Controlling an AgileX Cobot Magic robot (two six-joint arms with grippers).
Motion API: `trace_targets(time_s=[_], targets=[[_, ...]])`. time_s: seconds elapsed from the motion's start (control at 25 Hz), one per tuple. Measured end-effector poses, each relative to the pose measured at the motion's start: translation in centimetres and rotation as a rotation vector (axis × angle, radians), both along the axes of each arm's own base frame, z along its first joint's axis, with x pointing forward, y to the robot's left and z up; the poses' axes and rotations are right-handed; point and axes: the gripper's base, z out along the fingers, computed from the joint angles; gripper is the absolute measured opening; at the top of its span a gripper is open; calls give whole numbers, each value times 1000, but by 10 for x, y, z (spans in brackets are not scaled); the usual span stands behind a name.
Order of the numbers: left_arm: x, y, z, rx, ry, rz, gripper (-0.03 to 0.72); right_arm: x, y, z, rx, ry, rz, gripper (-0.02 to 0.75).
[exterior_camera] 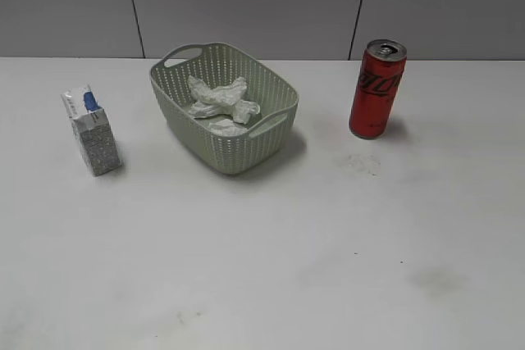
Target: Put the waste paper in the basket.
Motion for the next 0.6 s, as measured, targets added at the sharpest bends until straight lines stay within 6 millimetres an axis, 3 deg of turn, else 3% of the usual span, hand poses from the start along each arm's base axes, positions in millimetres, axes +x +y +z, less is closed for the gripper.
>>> trace_targets(time_s=[0.6], targets=[[0, 0, 0, -1, 0, -1, 537, -4, 0, 1, 10, -32, 2, 592]])
